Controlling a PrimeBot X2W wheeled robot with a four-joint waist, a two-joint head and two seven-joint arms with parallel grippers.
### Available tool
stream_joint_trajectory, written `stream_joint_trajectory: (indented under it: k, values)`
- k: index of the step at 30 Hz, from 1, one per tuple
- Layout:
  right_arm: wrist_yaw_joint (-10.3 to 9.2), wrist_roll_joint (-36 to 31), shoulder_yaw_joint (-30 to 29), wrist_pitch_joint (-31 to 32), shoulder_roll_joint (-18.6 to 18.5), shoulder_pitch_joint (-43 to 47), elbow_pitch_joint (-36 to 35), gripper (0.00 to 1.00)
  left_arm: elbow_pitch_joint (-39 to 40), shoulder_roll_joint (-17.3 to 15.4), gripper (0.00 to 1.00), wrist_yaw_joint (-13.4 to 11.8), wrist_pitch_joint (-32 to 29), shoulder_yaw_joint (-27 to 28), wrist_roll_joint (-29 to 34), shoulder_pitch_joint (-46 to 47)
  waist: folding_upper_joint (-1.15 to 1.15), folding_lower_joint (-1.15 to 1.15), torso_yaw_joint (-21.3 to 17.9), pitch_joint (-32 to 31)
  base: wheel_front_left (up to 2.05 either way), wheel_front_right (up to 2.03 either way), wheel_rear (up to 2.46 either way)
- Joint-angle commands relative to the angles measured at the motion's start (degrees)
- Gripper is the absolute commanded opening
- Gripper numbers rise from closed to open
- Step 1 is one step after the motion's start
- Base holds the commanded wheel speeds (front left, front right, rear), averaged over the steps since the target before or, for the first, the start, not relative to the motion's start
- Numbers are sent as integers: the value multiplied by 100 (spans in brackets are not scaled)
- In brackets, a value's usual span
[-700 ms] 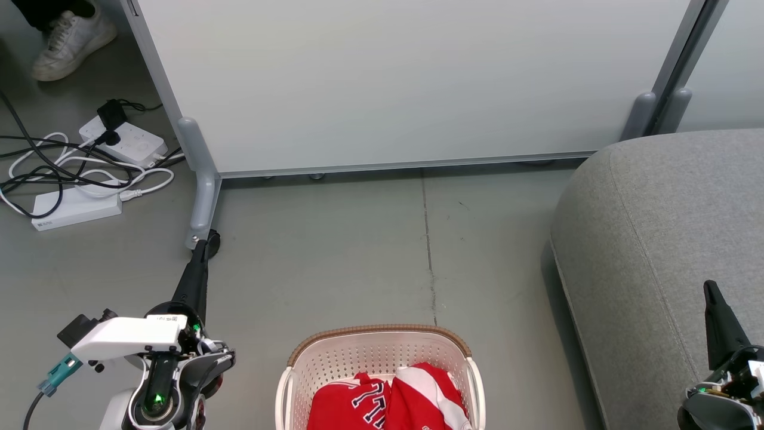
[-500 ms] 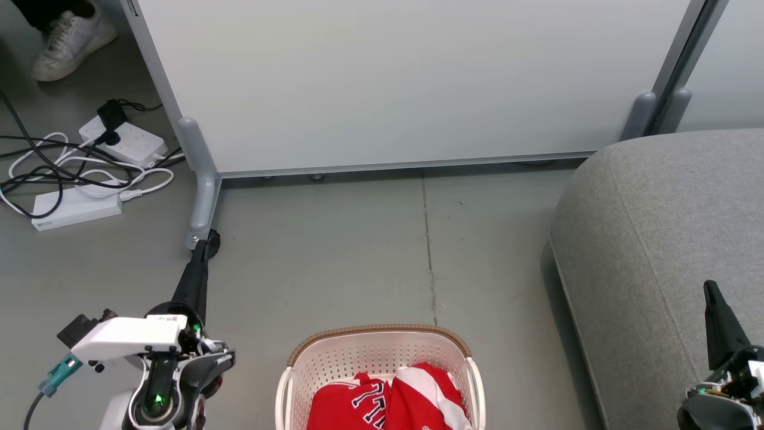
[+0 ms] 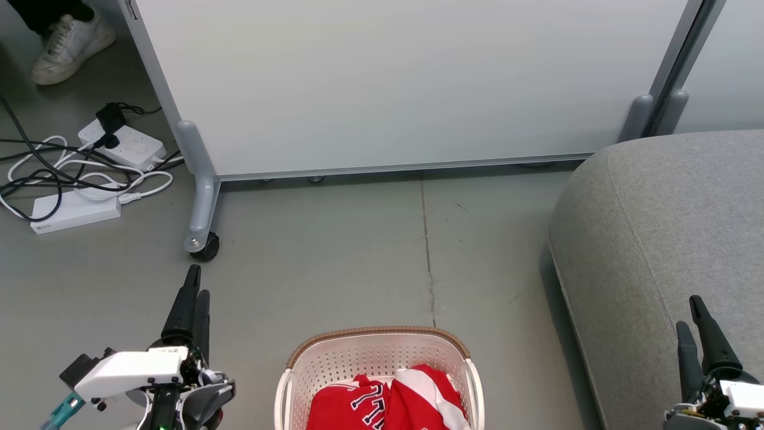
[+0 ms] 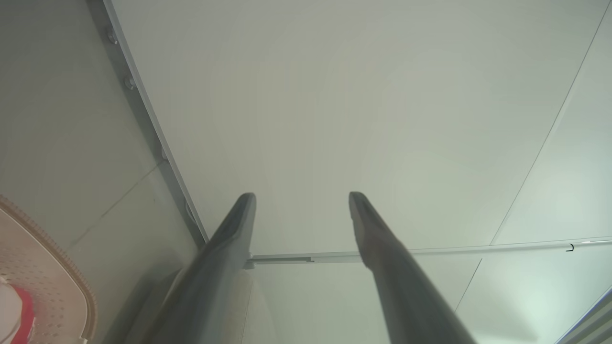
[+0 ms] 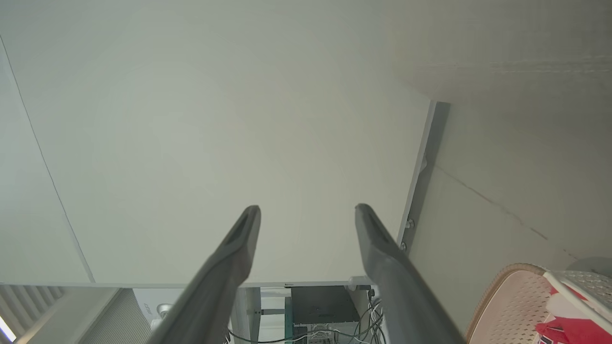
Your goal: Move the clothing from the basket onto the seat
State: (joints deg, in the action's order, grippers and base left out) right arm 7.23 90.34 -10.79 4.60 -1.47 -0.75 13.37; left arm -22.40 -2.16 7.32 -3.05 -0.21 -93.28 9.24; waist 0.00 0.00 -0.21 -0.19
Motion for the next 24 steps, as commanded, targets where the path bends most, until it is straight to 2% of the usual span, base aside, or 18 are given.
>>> stream_joint_trajectory:
  k: [1, 8, 14, 24]
  values:
    - [17, -127, -6, -69, -78, -166, -126, 100, 141, -30, 100, 11, 44, 49, -1, 68, 0, 0, -1, -3, 0, 0, 0]
    - [19, -681, 17, -259, -75, -256, -157, 100, 239, -36, 100, 12, 220, 137, 91, -20, 0, 0, -4, -23, 0, 0, 0]
    - [20, -1458, 5, -410, -82, -360, -294, 100, 297, -40, 100, 13, 362, 231, 280, -57, 0, 0, 7, -34, 0, 0, 0]
    - [23, -2706, 264, -642, -101, -541, -615, 100, 489, -47, 100, 14, 575, 306, 941, -169, 0, 0, 39, -58, 0, 0, 0]
